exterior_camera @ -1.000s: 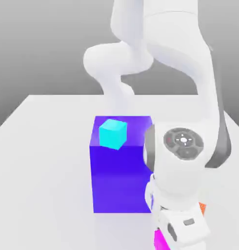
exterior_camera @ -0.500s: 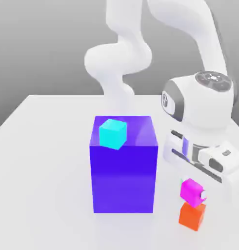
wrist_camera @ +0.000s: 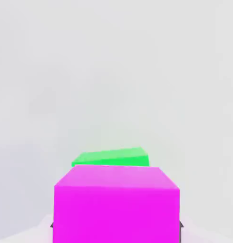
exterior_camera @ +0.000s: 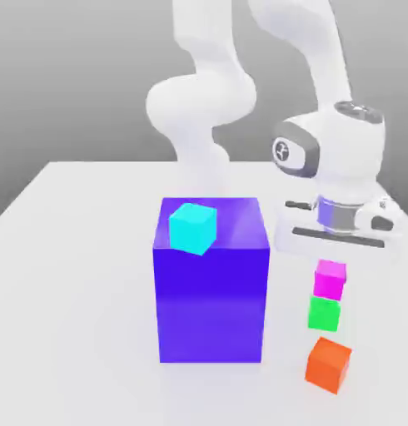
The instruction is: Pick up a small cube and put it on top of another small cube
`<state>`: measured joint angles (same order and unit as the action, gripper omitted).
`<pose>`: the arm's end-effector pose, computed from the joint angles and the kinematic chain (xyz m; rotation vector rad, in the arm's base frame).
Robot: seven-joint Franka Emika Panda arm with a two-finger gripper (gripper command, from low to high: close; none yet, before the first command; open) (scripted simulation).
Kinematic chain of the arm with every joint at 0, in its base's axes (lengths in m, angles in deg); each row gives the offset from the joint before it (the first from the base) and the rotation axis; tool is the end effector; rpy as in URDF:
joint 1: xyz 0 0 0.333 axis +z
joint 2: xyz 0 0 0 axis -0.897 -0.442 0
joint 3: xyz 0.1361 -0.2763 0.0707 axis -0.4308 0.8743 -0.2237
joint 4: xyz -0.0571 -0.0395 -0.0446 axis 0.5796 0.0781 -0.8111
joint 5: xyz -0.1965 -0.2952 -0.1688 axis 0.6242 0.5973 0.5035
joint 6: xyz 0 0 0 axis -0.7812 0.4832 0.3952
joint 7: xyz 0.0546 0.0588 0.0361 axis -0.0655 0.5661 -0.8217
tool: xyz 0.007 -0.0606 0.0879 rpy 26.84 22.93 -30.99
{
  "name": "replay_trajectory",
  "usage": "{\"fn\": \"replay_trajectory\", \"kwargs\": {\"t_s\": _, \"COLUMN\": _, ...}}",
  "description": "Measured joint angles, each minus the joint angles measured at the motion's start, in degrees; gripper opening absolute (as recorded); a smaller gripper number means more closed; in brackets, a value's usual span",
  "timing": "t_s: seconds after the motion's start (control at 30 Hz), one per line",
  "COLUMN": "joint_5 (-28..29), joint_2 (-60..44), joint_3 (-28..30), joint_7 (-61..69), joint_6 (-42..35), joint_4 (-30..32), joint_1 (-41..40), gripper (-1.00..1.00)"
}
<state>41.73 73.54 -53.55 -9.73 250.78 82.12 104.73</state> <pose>0.2783 0.2169 0.1790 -1.6457 -2.6751 0.0020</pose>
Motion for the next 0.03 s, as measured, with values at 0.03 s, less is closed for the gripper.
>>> {"fn": "replay_trajectory", "kwargs": {"t_s": 0.03, "joint_5": 0.00, "joint_2": 0.00, "joint_3": 0.00, "joint_7": 0.00, "joint_6": 0.00, "joint_4": 0.00, "joint_1": 0.01, "gripper": 1.00}}
